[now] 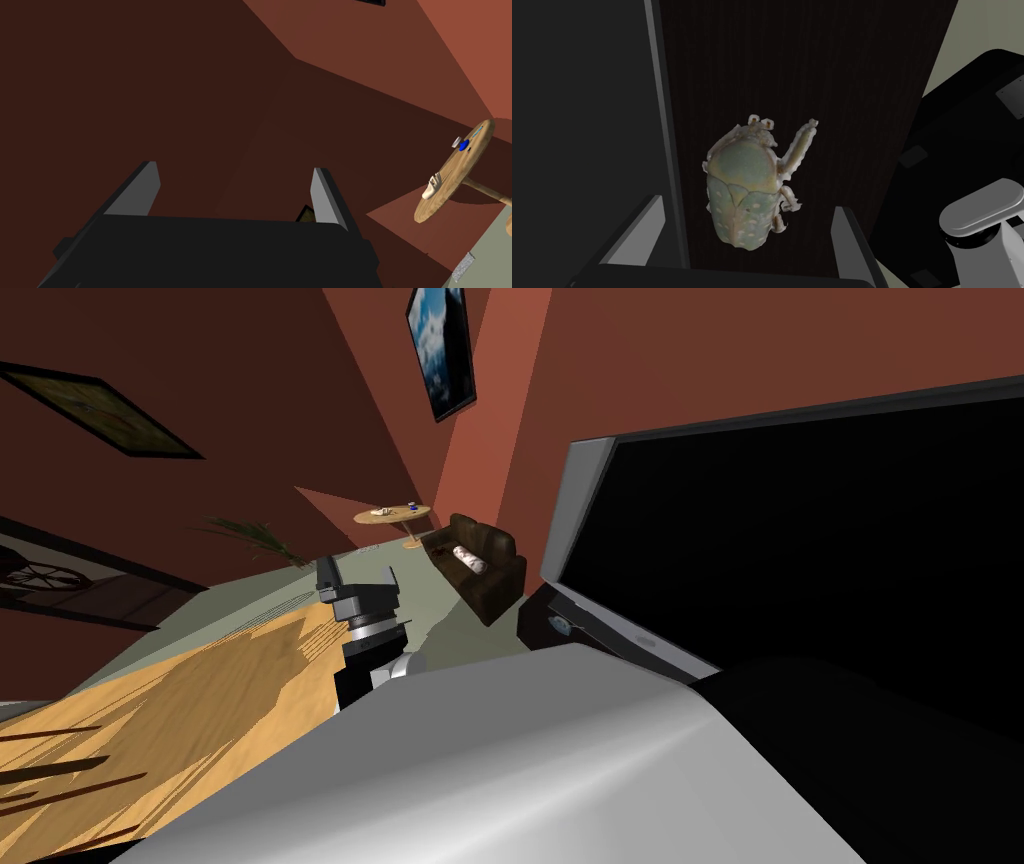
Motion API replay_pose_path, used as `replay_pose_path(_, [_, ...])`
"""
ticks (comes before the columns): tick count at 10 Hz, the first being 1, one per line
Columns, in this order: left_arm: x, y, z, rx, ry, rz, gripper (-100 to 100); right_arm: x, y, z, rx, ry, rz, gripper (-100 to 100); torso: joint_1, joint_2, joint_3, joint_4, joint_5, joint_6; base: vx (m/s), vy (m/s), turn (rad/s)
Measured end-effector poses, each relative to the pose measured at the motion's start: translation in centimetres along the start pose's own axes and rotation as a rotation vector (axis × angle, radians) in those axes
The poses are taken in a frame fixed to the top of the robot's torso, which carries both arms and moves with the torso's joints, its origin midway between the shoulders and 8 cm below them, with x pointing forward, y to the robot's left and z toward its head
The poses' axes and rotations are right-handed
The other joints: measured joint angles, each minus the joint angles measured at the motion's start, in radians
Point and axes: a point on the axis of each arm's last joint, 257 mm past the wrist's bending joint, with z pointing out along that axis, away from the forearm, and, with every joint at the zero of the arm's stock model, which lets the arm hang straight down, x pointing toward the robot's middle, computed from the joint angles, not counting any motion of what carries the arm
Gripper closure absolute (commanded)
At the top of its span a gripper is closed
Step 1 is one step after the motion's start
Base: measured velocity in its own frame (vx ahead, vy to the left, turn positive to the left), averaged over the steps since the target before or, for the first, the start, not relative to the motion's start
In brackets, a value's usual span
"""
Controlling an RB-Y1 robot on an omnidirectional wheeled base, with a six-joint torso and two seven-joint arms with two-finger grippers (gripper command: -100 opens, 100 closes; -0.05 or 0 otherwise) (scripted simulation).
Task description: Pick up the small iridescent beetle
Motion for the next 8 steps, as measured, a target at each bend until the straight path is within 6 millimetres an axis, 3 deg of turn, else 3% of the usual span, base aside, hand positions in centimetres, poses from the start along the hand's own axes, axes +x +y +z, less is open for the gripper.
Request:
replay_pose_path(4, [0.0,0.0,0.0,0.0,0.0,0.0,0,-0.5,2.2,2.0,-0.004,0.002,0.019,-100,-0.002,0.003,0.002,0.001,-0.001,0.0,-0.018,-0.02,0.059])
replay_pose_path(5, [0.0,0.0,0.0,0.0,0.0,0.0,0,-0.5,2.3,2.1,-0.003,0.003,0.018,100,-0.001,0.003,0.002,0.001,0.0,0.0,0.0,0.0,0.0])
replay_pose_path(8, [0.0,0.0,0.0,0.0,0.0,0.0,0,-0.5,2.0,2.0,0.001,0.004,0.018,100,-0.001,0.002,0.001,0.0,-0.002,0.001,0.0,0.0,0.0])
